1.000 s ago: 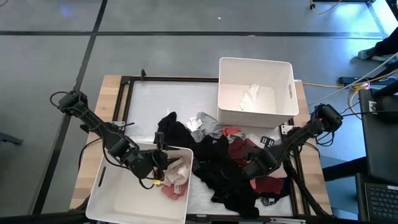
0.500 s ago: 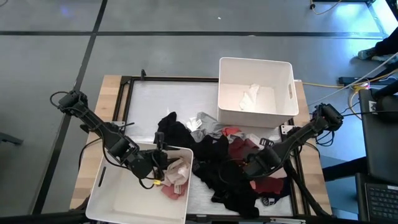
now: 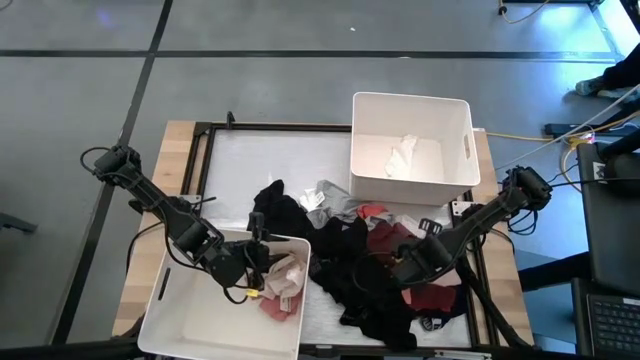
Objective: Sort clothes
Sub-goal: Put the white shirt into the top white bin
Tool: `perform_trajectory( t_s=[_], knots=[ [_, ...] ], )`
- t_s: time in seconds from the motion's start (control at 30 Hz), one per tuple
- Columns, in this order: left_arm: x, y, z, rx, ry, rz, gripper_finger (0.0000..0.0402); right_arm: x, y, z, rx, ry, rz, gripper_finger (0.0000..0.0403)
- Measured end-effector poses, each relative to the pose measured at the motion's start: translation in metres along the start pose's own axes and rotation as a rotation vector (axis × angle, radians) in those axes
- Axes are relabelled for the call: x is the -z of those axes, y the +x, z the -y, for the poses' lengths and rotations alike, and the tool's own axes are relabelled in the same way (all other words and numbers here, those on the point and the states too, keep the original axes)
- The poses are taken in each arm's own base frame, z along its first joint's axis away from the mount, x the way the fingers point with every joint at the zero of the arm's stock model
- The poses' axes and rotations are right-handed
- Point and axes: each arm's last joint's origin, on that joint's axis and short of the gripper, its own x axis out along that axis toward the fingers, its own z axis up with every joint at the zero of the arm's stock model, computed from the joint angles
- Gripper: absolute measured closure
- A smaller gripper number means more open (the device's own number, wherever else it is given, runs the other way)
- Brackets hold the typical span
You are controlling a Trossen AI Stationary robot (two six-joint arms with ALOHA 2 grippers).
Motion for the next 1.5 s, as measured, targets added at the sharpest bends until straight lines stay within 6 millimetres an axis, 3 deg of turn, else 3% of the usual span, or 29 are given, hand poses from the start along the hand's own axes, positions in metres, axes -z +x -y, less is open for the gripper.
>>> perform_trajectory(
  t_s=[0.13,0.4,0.57,0.73,0.97,1.1,1.27,1.5],
  knots=[
    [0.000,0.000,0.000,0.000,-0.013,0.000,0.0245,0.001,0.007,-0.001,-0.012,0.004,-0.014,0.0352],
    [0.000,0.000,0.000,0.000,-0.014,-0.001,0.0245,0.008,0.025,0.002,-0.004,0.013,-0.101,0.0226],
    [0.000,0.000,0.000,0.000,-0.014,-0.001,0.0245,0.009,0.038,-0.001,-0.048,-0.040,-0.104,0.0194],
    [0.000,0.000,0.000,0.000,-0.014,-0.001,0.0245,0.009,0.045,0.000,-0.034,-0.071,-0.083,0.0230],
    [0.000,0.000,0.000,0.000,-0.014,-0.001,0.0245,0.009,0.031,0.003,0.009,-0.127,-0.093,0.0389],
    [0.000,0.000,0.000,0.000,-0.013,0.000,0.0245,0.004,0.007,0.004,0.049,-0.133,-0.035,0.0379],
    [0.000,0.000,0.000,0.000,-0.014,-0.001,0.0245,-0.003,-0.030,0.008,0.089,-0.150,0.065,0.0397],
    [0.000,0.000,0.000,0.000,-0.014,-0.001,0.0245,-0.014,-0.085,0.025,0.132,-0.112,0.356,0.0397]
  ],
)
